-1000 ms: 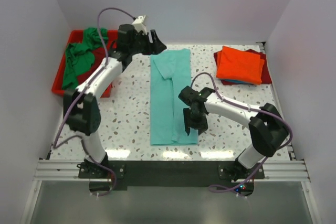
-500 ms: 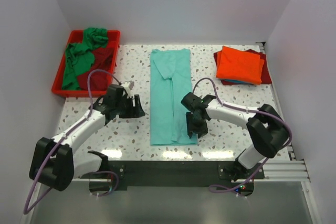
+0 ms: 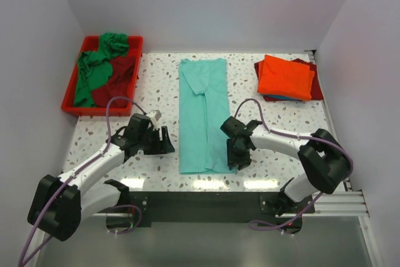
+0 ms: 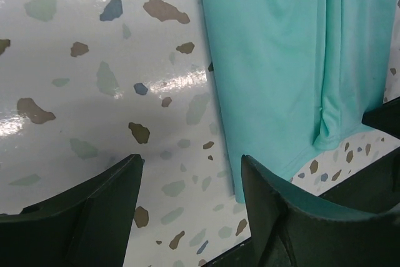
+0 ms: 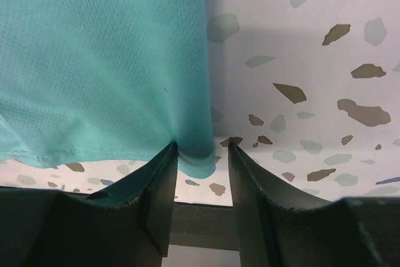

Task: Fold and stack the t-shirts
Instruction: Fold the tshirt

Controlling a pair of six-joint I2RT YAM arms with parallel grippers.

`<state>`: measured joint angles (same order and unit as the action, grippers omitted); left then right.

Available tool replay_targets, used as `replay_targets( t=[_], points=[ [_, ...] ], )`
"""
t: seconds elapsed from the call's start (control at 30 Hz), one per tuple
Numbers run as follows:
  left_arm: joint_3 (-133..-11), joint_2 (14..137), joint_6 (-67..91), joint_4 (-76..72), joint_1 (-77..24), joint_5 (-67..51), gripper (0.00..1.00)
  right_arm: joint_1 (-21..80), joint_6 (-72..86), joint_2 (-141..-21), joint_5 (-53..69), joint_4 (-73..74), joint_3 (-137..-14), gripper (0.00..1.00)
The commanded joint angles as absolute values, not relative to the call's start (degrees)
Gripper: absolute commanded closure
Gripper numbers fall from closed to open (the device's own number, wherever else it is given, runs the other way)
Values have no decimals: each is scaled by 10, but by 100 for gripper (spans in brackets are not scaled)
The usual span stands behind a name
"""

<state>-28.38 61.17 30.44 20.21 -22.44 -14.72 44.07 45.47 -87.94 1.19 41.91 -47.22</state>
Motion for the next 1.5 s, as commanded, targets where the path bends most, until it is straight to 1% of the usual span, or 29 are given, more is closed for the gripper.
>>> replay_targets(
  t=[0.0,0.2,0.33,0.43,0.53,0.67,0.97,1.03,1.07,1.27,1.47],
  points=[
    [-280,609,341,167,-250,-151,31,439,470,-855,18,400,-454,59],
    [-276,629,387,134,-304,-147,31,439,461,-868,28,381,-450,66],
    [-277,646,404,135,-324,-146,31,439,455,-881,35,377,-454,79],
    [-275,665,413,138,-341,-146,31,439,451,-898,41,374,-461,81],
    [-269,677,424,132,-352,-149,30,439,446,-909,43,375,-467,81],
    [-265,686,432,127,-362,-155,32,439,444,-912,45,374,-465,81],
    [-218,682,462,77,-381,-199,43,439,446,-916,49,368,-461,80],
    [-211,685,468,76,-388,-200,44,439,448,-917,50,366,-461,80],
    [-208,684,470,76,-389,-200,47,439,448,-918,50,366,-461,80],
    [-205,681,484,96,-404,-195,55,439,448,-920,51,364,-464,80],
    [-201,683,490,105,-410,-188,60,439,450,-921,52,361,-464,81]
  ],
)
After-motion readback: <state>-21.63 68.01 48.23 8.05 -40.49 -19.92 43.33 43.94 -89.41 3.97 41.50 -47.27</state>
